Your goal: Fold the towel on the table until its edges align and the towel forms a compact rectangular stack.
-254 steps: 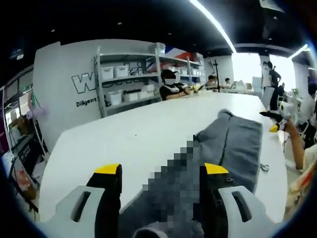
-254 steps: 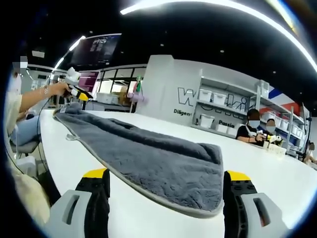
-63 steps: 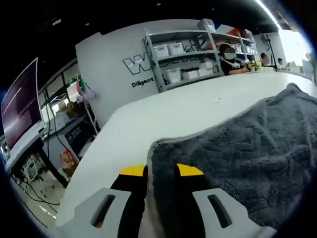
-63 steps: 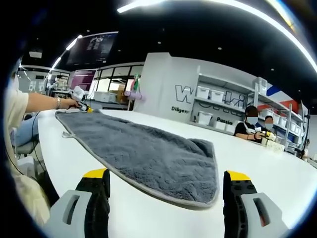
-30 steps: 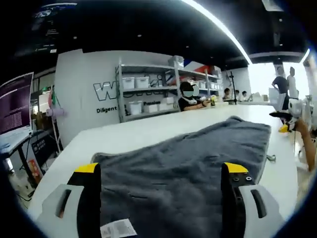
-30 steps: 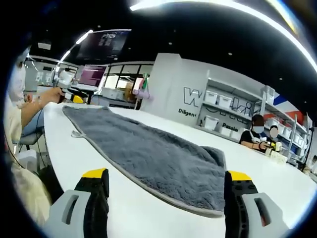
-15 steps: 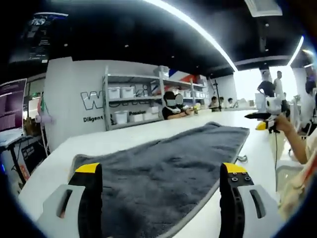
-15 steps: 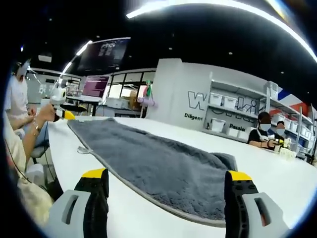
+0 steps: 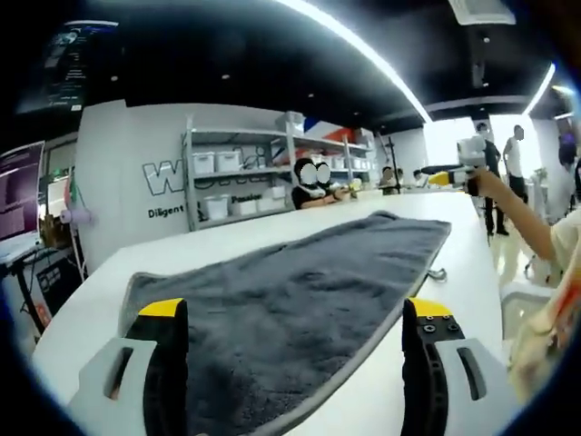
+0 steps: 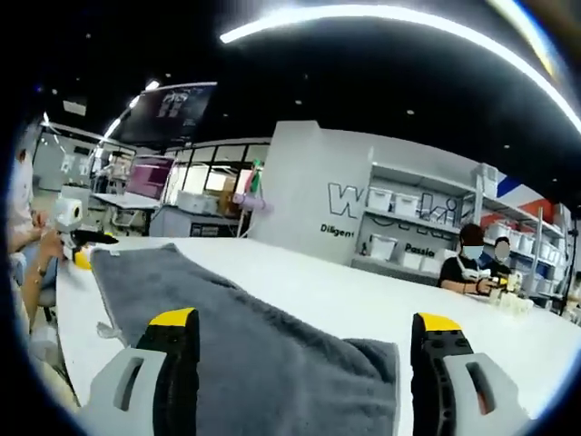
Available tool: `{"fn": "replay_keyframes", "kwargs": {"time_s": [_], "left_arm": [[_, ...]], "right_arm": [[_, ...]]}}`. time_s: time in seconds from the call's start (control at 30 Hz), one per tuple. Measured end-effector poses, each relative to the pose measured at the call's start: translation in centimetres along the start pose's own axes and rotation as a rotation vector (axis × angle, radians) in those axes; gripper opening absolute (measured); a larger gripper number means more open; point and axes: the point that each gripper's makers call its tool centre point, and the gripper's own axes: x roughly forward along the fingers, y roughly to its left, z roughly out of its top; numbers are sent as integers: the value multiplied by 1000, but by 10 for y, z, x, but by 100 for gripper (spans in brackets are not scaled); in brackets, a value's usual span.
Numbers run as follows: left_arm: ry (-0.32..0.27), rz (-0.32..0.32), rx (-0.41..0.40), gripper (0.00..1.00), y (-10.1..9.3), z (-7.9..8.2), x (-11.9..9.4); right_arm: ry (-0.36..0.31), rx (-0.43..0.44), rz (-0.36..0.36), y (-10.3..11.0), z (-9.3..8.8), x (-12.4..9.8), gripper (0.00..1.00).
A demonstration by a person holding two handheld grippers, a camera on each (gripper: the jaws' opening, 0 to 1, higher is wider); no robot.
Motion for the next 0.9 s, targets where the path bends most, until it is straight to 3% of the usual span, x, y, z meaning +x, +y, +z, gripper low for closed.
{"fn": "replay_keyframes", "kwargs": {"time_s": [0.17,0.3,0.43,0.63,0.9], "left_arm": [[5,-21,10,96,-5,1,1],[10,-20,11,96,-6,0,0],[16,-23,15,96,-6,0,1],[19,-38,25,96,-10,2,3],[8,-26,23,95,-8,6,4]], "right_arm": [[43,-1,-59,-33,4,35,94],[119,-5,-87,-51,-8,55,91],[151,47,-82,-56,-16,71,90],[230,45,-92,-67,-38,94,88],[290,54,-116,-85,-67,113,75]]}}
